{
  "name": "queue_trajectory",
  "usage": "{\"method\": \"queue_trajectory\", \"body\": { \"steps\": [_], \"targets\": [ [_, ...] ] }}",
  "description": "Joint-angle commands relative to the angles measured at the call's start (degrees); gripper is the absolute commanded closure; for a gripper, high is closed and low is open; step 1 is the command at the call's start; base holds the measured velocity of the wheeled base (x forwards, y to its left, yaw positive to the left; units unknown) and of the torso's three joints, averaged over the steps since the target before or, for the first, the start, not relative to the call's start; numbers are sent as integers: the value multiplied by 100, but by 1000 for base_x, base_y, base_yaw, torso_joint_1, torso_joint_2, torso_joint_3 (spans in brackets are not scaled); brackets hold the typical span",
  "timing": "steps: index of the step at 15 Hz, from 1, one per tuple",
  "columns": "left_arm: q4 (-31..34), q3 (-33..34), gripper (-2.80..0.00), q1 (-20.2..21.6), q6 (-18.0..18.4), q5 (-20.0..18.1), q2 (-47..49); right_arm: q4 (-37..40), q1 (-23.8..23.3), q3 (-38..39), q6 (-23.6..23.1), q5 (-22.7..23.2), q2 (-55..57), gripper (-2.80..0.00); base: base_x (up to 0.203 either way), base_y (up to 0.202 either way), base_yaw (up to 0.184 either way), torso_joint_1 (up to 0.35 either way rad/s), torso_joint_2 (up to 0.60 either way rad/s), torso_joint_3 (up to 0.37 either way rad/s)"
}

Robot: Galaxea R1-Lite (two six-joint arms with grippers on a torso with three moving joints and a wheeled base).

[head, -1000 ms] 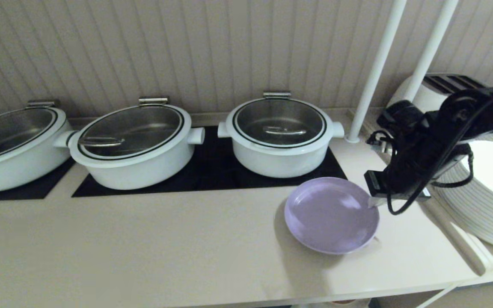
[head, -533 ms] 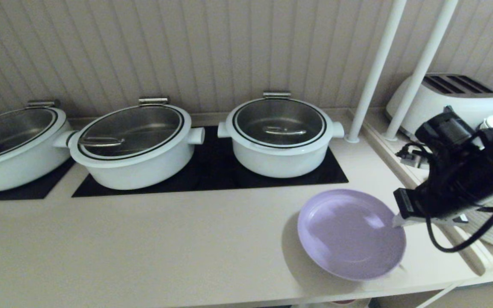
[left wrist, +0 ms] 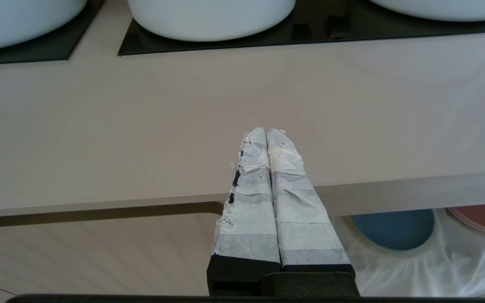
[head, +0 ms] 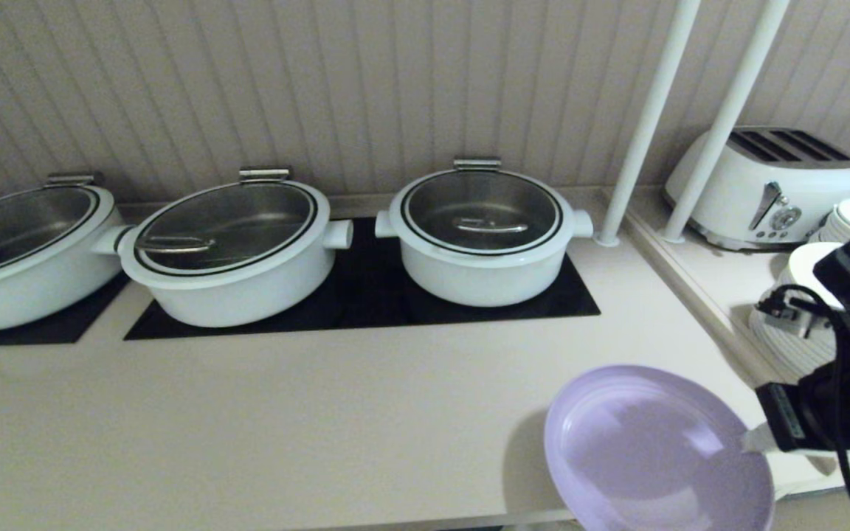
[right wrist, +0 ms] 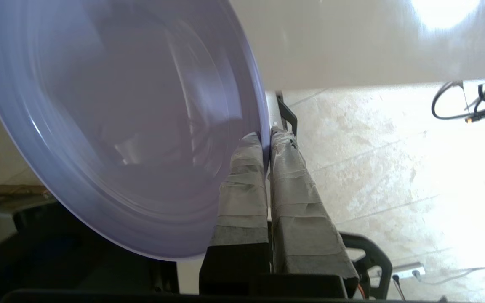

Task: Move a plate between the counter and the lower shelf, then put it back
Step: Put the plate in the cupboard

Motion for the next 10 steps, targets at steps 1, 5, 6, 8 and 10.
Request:
{"method": "queue_trajectory", "body": {
  "steps": [1,5,6,8,10],
  "targets": [
    [2,1,0,0,3,-2,-2,26,0,261,-2,0,-332,0,0,0,0,0,0,0],
    [2,1,0,0,3,-2,-2,9,8,681,-179,8,-535,0,0,0,0,0,0,0],
    [2,1,0,0,3,-2,-2,15,8,716,-182,8,-582,0,0,0,0,0,0,0],
    [2,1,0,0,3,-2,-2,2,8,841,-187,8,-669,0,0,0,0,0,0,0],
    [2,1,0,0,3,-2,-2,-36,8,986,-182,17,-734,0,0,0,0,0,0,0]
  ]
}}
